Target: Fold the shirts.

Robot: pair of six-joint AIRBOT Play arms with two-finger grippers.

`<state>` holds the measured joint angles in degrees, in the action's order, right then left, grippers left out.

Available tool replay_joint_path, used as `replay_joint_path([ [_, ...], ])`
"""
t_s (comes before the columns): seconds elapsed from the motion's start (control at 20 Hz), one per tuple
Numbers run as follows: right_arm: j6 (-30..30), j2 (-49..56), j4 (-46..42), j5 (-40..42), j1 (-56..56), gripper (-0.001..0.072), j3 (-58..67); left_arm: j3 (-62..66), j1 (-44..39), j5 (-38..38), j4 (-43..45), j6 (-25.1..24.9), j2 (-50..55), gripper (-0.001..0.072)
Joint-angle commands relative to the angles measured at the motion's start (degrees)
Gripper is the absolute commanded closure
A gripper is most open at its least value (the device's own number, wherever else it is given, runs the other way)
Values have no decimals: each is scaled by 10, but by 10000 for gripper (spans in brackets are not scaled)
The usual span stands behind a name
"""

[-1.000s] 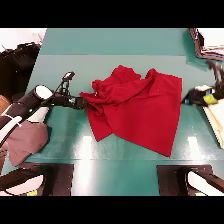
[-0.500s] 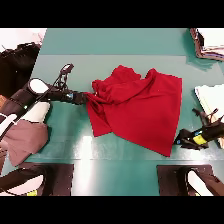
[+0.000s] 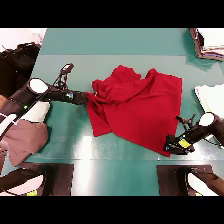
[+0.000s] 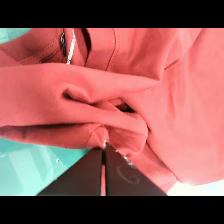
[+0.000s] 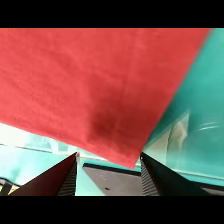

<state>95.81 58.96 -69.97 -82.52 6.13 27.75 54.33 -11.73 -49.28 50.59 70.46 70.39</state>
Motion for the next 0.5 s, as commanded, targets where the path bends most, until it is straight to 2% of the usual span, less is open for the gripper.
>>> replay_joint_path([
  [0.0, 7, 20, 0, 24, 14, 292, 1, 1, 0, -1, 0, 0, 0, 687],
  [0.05, 7, 13, 0, 32, 14, 423, 1, 1, 0, -2, 0, 0, 0, 687],
  [0.15, 6, -16, -1, 53, 14, 611, 1, 1, 0, -4, 0, 0, 0, 688],
  [0.2, 6, -36, -1, 61, 14, 663, 1, 1, 0, -7, 0, 0, -2, 688],
  [0.25, 6, -56, -1, 65, 14, 694, 1, 1, 0, -8, 0, 0, -7, 688],
  [0.35, 6, -98, -1, 62, 8, 695, 10, 7, 0, -9, 5, 1, -31, 688],
  [0.45, 5, -139, -1, 60, -4, 695, 58, 31, 1, -21, 31, 24, -76, 689],
])
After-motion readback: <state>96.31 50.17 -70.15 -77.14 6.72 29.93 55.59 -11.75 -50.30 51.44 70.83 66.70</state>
